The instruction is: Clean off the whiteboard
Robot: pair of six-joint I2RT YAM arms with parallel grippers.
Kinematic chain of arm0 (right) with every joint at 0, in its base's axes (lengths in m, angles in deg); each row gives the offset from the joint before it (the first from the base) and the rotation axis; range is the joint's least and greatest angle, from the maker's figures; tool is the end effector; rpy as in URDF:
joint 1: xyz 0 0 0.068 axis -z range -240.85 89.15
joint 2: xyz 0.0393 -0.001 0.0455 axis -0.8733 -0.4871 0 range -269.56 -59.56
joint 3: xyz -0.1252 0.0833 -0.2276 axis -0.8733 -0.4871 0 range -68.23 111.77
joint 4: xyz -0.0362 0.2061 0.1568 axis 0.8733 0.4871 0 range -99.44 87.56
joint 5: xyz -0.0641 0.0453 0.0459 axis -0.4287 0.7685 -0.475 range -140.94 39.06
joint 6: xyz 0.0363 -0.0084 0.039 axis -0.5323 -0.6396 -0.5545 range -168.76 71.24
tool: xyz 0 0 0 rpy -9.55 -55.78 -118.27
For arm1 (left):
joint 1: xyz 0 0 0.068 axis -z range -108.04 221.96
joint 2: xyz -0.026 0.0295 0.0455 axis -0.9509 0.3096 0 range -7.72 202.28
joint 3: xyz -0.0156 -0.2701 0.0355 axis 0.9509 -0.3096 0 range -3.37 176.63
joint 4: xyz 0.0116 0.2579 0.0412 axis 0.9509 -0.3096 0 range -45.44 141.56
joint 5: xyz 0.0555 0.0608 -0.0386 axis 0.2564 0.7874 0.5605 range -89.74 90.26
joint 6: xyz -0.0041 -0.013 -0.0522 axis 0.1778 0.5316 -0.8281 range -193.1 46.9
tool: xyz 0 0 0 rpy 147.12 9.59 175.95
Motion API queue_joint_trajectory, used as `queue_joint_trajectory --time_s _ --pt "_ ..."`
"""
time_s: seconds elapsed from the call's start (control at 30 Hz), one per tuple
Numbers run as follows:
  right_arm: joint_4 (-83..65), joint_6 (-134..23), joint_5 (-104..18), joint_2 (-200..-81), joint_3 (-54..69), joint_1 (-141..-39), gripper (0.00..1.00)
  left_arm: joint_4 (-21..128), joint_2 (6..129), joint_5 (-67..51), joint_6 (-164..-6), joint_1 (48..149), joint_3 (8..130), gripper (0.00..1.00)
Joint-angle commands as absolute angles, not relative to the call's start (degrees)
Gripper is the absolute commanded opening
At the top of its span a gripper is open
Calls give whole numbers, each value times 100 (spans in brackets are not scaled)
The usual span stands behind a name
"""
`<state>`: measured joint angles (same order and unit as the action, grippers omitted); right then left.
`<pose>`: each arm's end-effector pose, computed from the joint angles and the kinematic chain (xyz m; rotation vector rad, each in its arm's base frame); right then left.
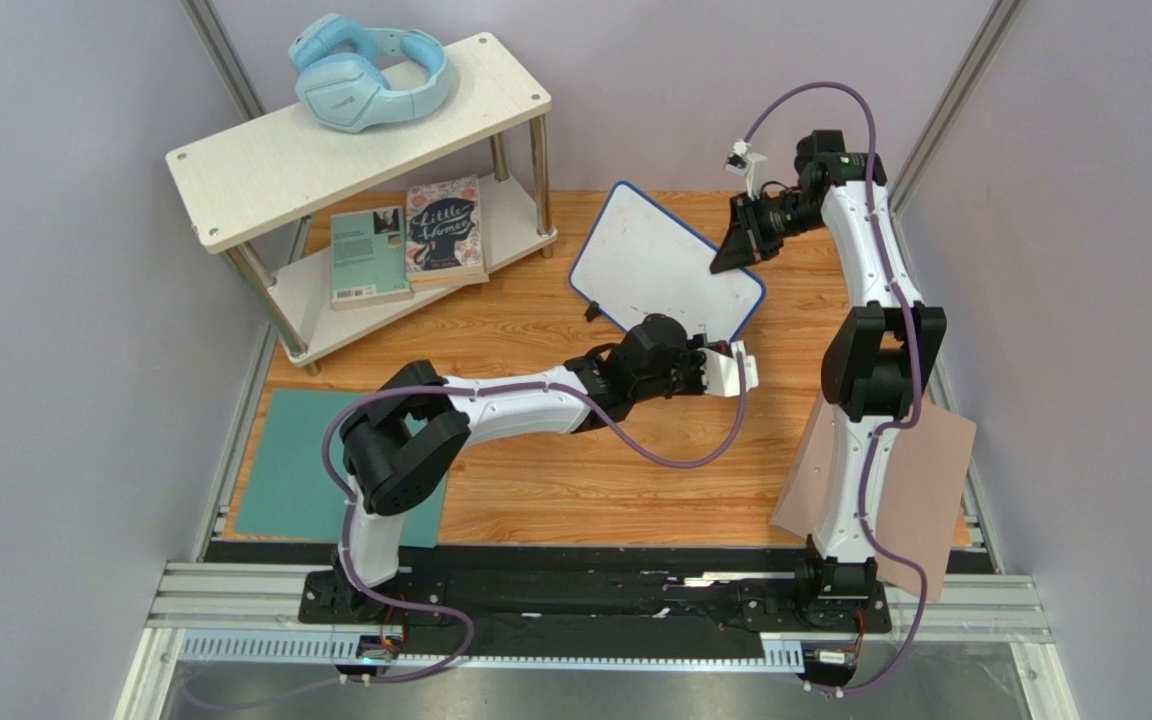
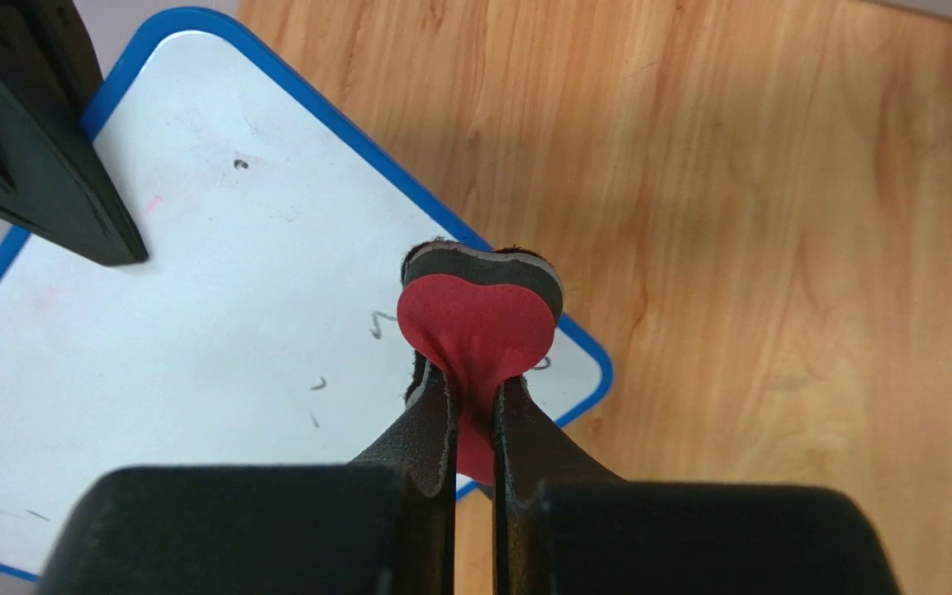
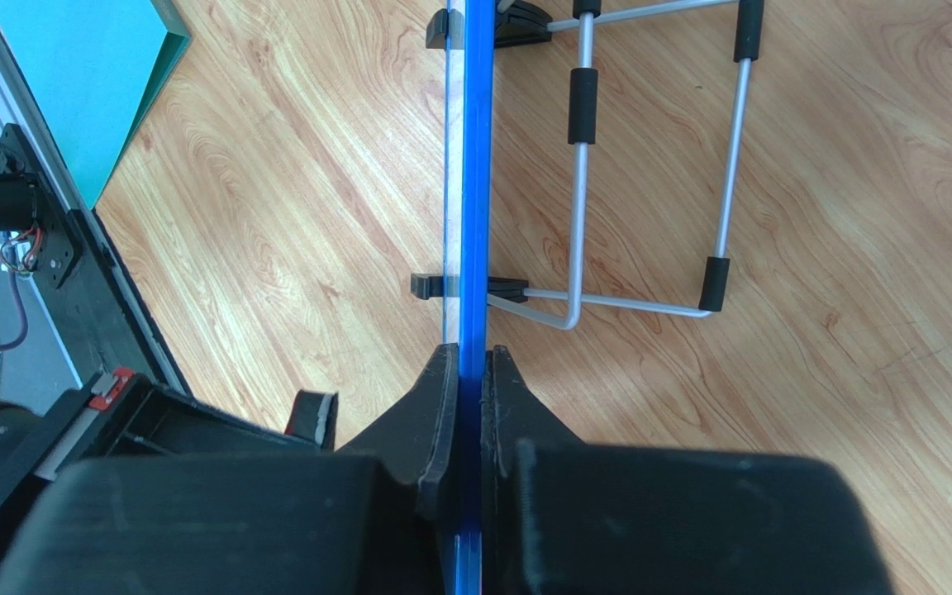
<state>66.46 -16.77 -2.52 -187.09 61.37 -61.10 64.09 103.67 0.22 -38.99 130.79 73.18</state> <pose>0.4505 0.0285 0.2980 -0.8404 2.3371 0.9756 0.2345 -0.3876 0.2269 1.4291 1.3571 -0.2835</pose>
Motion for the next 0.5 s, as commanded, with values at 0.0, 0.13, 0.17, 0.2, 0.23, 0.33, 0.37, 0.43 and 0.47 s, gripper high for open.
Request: queue_joint_trajectory --time_s 0.0,0.13,0.17,0.2,0.23,0.33,0.37,0.43,0.47 --pt "7370 -1149 -699 -19096 6079 -6384 0 6563 10601 -825 -2538 12743 7800 0" --pt "7379 -1123 -717 -19122 6070 -6384 0 6219 10934 -757 -2221 12532 8310 0" --pt "7379 -1114 -726 -19114 6079 -6366 0 6211 11057 -748 -2143 12497 8381 0" --pt "7379 -1114 -709 -19122 6079 -6366 0 6202 11119 -756 -2081 12409 8503 0" --pt "7379 -1105 -708 -19122 6079 -6366 0 6184 11224 -757 -2037 12374 8574 0" --pt "7388 -1097 -691 -19149 6070 -6357 0 6027 11400 -862 -1800 12303 8794 0" --pt "7388 -1097 -691 -19149 6070 -6349 0 5974 11444 -862 -1634 12303 8847 0" --pt "7388 -1088 -691 -19166 6070 -6357 0 5747 11584 -923 -1519 12303 9031 0" --pt "7388 -1088 -691 -19158 6070 -6349 0 5666 11620 -1002 -1492 12303 9084 0"
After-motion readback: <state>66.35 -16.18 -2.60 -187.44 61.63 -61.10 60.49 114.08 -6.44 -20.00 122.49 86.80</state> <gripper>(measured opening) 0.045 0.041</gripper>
